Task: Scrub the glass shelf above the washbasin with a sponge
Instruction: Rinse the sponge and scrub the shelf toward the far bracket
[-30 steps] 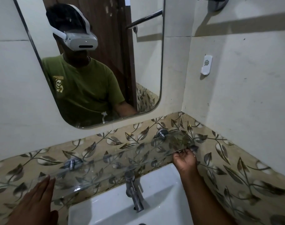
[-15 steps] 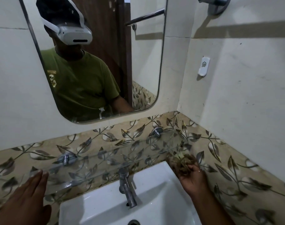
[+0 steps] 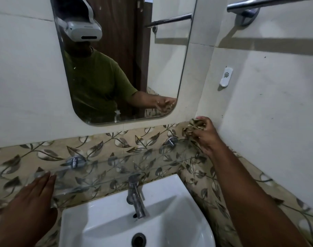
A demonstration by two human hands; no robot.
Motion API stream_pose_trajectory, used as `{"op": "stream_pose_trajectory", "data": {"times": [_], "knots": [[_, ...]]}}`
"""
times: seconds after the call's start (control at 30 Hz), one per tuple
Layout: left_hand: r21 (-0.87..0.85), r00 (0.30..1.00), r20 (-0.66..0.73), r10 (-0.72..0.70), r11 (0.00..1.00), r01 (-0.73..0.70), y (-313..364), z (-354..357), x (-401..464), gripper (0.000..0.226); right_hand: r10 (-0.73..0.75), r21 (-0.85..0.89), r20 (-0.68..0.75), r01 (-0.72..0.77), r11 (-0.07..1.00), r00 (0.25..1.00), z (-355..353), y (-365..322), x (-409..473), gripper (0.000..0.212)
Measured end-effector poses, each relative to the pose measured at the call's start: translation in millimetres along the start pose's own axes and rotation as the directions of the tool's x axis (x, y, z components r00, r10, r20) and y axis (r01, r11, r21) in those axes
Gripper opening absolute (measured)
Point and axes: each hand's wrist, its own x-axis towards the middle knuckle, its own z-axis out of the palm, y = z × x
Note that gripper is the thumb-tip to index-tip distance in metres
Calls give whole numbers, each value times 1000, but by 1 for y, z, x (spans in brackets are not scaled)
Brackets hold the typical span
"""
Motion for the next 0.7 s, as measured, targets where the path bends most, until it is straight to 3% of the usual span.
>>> {"op": "stream_pose_trajectory", "data": {"times": [0.03,0.07,0.1,0.23,0.37,0.57,0.7], "knots": [[-8,1000,-5,-3,1000,3,0,0,0,108,-93,-284,54,105,953,994,3,2,9,52],[-13,1000,-10,-5,1000,5,1,0,0,108,-145,-511,135,194,837,980,6,1,15,53],[-10,1000,-15,-4,1000,4,1,0,1,107,-154,-636,218,260,727,964,9,-1,20,53],[0,999,-39,3,1000,-3,1,0,-2,97,-39,-827,341,320,463,939,15,-10,28,39],[-8,998,-62,-8,1000,7,3,-1,-3,95,83,-937,347,343,62,934,11,2,30,24],[-4,997,-73,-11,1000,11,2,0,-2,94,101,-887,440,449,-109,893,16,12,38,40],[5,998,-61,-17,1000,17,4,-2,-2,98,192,-836,510,536,-120,838,19,15,41,37]]}}
